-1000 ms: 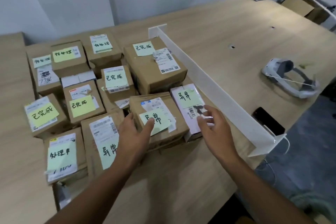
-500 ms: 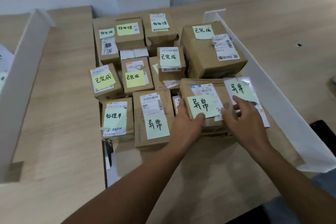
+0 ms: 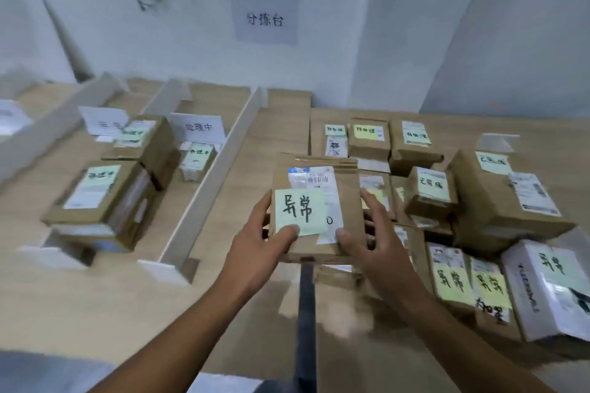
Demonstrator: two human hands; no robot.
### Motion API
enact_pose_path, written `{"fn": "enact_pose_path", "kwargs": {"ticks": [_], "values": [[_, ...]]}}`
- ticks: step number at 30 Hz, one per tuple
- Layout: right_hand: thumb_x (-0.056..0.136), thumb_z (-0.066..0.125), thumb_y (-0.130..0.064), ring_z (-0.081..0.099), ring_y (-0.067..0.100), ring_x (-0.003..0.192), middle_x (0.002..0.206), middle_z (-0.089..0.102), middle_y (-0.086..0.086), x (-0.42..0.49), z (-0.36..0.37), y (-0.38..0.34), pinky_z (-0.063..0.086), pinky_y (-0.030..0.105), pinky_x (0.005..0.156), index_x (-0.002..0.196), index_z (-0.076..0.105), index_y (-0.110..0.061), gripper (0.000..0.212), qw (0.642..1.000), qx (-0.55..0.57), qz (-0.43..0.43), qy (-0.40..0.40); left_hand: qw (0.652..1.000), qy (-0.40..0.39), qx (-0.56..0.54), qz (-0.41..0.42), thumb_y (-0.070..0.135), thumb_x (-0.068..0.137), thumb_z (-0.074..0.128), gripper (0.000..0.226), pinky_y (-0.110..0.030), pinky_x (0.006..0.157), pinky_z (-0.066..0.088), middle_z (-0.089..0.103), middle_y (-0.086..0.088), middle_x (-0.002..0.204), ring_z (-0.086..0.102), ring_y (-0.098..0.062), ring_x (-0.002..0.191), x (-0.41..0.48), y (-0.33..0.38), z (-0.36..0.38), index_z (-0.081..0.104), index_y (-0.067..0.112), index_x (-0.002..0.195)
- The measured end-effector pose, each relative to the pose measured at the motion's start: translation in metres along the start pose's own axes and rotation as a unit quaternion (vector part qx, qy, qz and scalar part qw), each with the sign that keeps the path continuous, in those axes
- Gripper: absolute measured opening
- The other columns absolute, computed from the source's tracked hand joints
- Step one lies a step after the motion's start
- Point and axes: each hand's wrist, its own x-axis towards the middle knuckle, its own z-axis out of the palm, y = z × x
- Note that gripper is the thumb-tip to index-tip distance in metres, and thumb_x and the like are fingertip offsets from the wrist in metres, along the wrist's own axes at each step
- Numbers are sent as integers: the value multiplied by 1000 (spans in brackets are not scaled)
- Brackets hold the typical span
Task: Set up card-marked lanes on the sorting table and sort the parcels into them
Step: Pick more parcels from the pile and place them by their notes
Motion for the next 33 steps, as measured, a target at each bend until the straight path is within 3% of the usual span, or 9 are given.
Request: {"fn": "enact_pose_path", "kwargs": {"ticks": [3, 7, 10, 13, 19, 23, 26, 28, 33], "values": [[86, 67, -51, 59, -4, 117, 140, 50, -28, 9, 102, -43, 57, 23, 89, 142, 34, -61, 66, 997, 28, -42, -50, 998, 64, 5, -2, 49, 77, 64, 70, -34, 97, 53, 67, 31, 122, 65, 2, 111, -29, -9, -108, 40, 60, 142], [85, 66, -47, 60, -4, 110, 132, 56, -22, 3, 241, -107, 48, 7, 78, 126, 36, -70, 56, 989, 28, -102, -98, 989, 149, 0, -12, 50, 76, 65, 70, -28, 93, 53, 67, 37, 115, 67, 6, 103, -77, -25, -249, 40, 65, 140], [83, 67, -46, 66, 2, 106, 125, 64, -23, -7, 338, -150, 55, 20, 82, 130, 39, -62, 57, 983, 37, -124, -134, 980, 197, 1, -16, 48, 77, 65, 73, -24, 86, 55, 71, 31, 110, 72, 2, 93, -115, -43, -342, 39, 61, 143], [81, 68, -43, 69, 5, 106, 120, 68, -24, -18, 418, -183, 57, 42, 91, 137, 44, -47, 61, 976, 56, -129, -164, 970, 242, 5, -21, 47, 77, 65, 75, -39, 95, 55, 73, 18, 115, 74, -7, 93, -147, -58, -417, 39, 53, 147], [82, 66, -47, 67, 5, 109, 124, 66, -18, -37, 557, -237, 54, 39, 97, 146, 40, -35, 70, 964, 58, -141, -220, 948, 314, 15, -41, 49, 76, 63, 68, -35, 91, 56, 71, 26, 114, 72, -3, 94, -191, -89, -543, 41, 64, 139], [77, 60, -66, 63, 2, 106, 125, 62, -16, -19, 619, -252, 52, 14, 80, 139, 39, -53, 67, 962, 64, -137, -229, 944, 327, -10, -47, 49, 76, 63, 69, -26, 85, 56, 70, 29, 116, 70, -2, 101, -178, -114, -600, 39, 66, 139], [81, 61, -64, 60, 0, 109, 125, 60, -21, 8, 661, -253, 50, 11, 78, 132, 35, -70, 58, 961, 53, -143, -229, 944, 326, -9, -53, 49, 76, 63, 61, -12, 67, 53, 68, 35, 110, 70, 4, 94, -152, -131, -637, 38, 81, 120], [82, 61, -64, 59, -1, 110, 128, 58, -21, 33, 690, -248, 52, 15, 81, 133, 32, -73, 60, 963, 44, -135, -228, 949, 310, 16, -50, 49, 77, 61, 58, -14, 69, 51, 66, 40, 109, 68, 6, 96, -126, -140, -664, 37, 82, 118], [84, 63, -59, 60, 3, 112, 138, 52, -18, 101, 765, -224, 55, 25, 89, 151, 32, -51, 74, 974, 42, -85, -208, 969, 241, 58, -17, 21, 93, 62, 50, -27, 80, 58, 70, 23, 120, 68, -1, 109, -38, -172, -731, 51, 44, 137]]}}
